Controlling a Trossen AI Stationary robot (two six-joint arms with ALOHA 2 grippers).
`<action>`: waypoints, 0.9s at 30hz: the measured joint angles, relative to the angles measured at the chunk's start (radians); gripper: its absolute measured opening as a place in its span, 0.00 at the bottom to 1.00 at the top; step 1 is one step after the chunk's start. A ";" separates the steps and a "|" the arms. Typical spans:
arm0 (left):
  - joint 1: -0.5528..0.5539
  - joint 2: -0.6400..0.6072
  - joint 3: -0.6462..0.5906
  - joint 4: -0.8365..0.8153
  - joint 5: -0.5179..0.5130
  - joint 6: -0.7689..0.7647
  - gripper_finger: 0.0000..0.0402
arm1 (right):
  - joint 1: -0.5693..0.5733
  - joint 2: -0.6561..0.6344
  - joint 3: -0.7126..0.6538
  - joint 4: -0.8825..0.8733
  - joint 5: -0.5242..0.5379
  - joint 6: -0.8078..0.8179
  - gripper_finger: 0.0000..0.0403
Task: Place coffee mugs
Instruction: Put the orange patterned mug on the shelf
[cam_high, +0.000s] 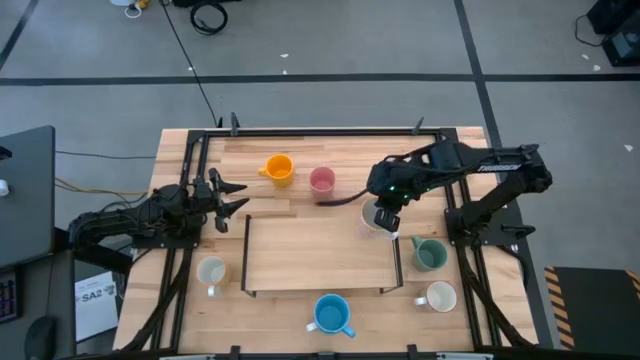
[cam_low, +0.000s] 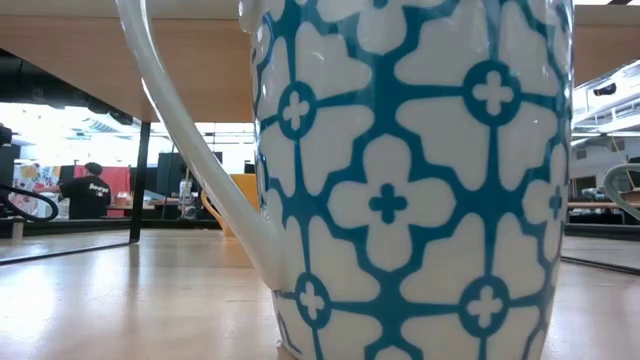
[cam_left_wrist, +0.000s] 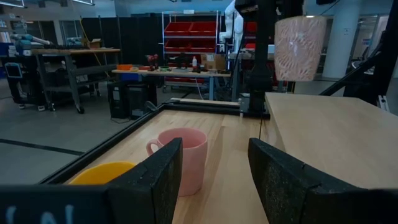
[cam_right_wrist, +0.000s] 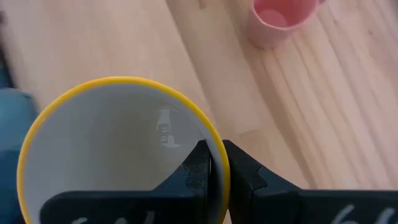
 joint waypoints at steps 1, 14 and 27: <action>0.000 0.000 0.000 0.000 0.000 0.000 0.47 | 0.000 0.010 0.000 -0.010 0.010 -0.001 0.08; 0.000 0.000 0.000 -0.003 0.000 0.000 0.47 | -0.001 0.115 0.002 -0.034 0.029 -0.078 0.08; 0.000 0.000 0.000 -0.004 0.000 0.000 0.47 | -0.002 0.104 0.001 -0.051 0.000 -0.113 0.09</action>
